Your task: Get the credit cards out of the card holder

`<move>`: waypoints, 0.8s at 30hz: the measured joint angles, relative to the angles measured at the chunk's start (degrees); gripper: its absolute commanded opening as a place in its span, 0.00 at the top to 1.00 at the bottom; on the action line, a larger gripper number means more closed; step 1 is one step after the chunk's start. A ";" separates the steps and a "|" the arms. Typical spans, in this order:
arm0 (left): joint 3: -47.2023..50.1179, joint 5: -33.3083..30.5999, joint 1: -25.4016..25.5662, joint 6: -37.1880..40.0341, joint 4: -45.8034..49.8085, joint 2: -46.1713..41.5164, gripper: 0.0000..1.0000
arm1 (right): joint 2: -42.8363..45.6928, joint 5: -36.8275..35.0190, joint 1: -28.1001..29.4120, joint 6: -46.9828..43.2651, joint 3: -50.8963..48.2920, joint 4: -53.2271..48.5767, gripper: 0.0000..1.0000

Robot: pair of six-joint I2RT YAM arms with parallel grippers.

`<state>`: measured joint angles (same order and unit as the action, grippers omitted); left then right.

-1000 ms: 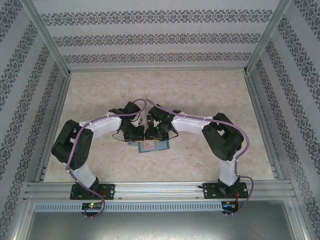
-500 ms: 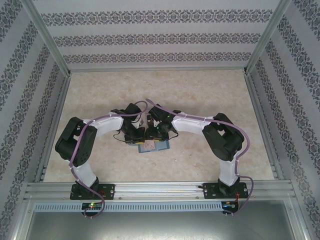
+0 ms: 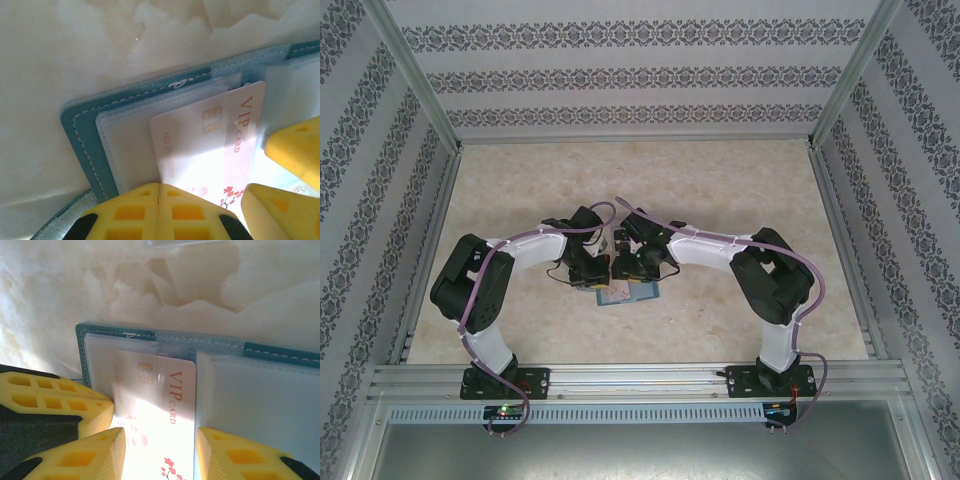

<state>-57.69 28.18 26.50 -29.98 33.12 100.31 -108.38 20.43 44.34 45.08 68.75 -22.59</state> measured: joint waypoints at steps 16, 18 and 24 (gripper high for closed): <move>-0.11 0.02 0.00 0.02 0.11 0.15 1.00 | -0.26 0.68 -0.35 -0.02 -0.79 0.74 0.60; -0.11 0.00 0.00 0.02 0.11 0.15 1.00 | -0.57 0.68 -0.37 -0.02 -0.79 0.74 0.60; -0.17 0.02 0.00 0.02 0.15 0.26 1.00 | -1.18 1.09 -0.37 -0.04 -0.79 0.76 0.60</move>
<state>-57.87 28.21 26.50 -29.95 33.28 100.57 -109.56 21.52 43.97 45.04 67.96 -21.82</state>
